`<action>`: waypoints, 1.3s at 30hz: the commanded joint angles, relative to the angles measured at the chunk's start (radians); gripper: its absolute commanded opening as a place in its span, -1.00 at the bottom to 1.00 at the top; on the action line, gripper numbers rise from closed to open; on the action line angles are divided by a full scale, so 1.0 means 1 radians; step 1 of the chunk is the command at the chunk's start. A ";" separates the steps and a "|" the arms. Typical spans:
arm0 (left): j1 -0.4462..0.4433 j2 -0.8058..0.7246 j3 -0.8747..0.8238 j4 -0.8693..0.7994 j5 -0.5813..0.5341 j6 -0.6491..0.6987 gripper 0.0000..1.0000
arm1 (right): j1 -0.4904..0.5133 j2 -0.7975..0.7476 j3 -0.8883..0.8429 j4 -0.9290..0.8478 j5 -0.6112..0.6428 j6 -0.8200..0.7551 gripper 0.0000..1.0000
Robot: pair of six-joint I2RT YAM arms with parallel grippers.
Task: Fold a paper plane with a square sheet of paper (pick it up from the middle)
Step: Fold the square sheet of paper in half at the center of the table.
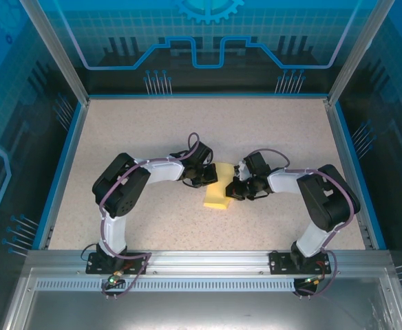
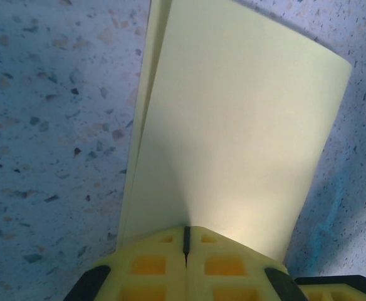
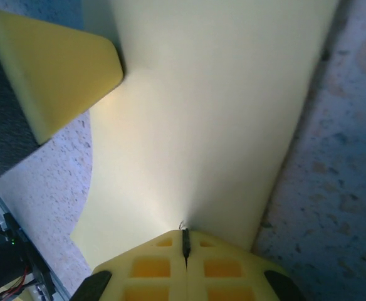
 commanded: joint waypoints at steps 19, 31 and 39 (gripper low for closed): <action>-0.026 0.149 -0.082 -0.250 -0.120 -0.006 -1.00 | 0.075 -0.096 -0.071 -0.048 -0.034 -0.008 -1.00; -0.027 0.155 -0.081 -0.256 -0.121 -0.003 -1.00 | 0.084 -0.070 -0.107 -0.038 -0.020 -0.009 -1.00; -0.026 0.154 -0.079 -0.257 -0.126 -0.002 -1.00 | 0.077 -0.093 -0.144 -0.100 0.015 -0.045 -1.00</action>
